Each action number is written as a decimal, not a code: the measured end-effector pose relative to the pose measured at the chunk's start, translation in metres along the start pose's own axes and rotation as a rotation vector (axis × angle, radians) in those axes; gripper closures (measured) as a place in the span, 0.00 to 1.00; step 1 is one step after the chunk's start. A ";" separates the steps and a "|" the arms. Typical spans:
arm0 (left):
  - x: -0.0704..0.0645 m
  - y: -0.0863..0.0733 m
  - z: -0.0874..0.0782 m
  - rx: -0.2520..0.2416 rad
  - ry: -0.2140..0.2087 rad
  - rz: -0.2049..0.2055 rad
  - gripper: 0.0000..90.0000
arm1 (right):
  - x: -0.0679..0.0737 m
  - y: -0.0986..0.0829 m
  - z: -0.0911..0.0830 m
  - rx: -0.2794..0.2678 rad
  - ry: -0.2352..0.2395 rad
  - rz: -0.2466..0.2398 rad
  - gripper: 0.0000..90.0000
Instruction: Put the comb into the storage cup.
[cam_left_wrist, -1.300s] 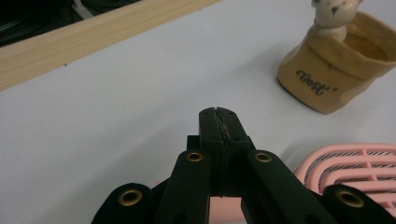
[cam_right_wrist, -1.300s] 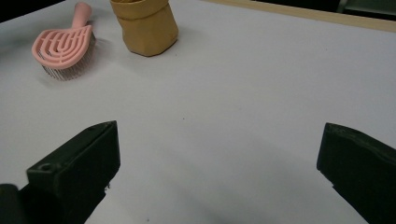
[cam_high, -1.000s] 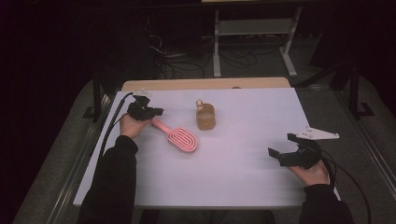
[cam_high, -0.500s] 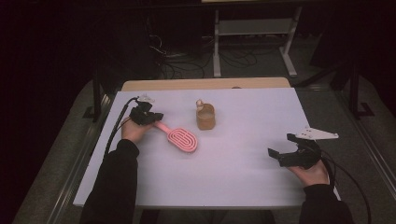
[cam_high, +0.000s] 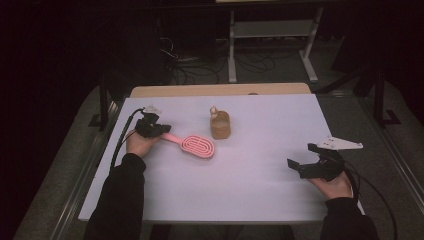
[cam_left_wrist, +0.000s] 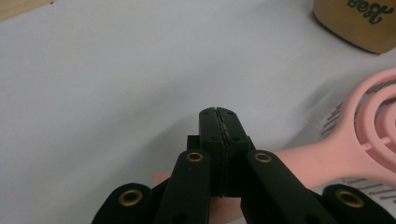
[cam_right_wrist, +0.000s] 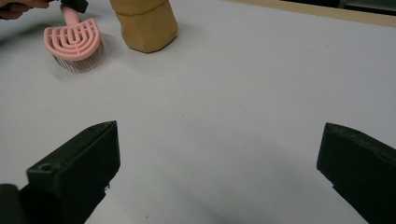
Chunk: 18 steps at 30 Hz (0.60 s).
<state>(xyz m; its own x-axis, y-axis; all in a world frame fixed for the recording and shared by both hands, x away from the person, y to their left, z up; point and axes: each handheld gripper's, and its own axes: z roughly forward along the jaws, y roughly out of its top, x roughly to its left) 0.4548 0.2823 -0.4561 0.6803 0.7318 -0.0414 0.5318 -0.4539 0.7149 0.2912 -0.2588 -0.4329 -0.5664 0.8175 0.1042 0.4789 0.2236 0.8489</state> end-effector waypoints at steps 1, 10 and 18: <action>0.000 -0.001 -0.002 -0.012 -0.010 0.002 1.00 | 0.000 0.000 0.000 -0.002 0.000 0.001 0.00; -0.001 -0.009 -0.011 0.032 0.000 0.045 1.00 | 0.000 0.000 0.000 0.001 -0.002 0.001 0.00; -0.001 -0.013 -0.016 0.035 -0.008 0.045 1.00 | 0.000 0.000 0.000 0.000 -0.002 0.001 0.00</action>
<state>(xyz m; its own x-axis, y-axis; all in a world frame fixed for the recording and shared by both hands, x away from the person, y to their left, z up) 0.4388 0.2952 -0.4548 0.7078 0.7062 -0.0161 0.5181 -0.5036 0.6914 0.2911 -0.2588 -0.4327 -0.5644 0.8190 0.1039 0.4798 0.2230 0.8486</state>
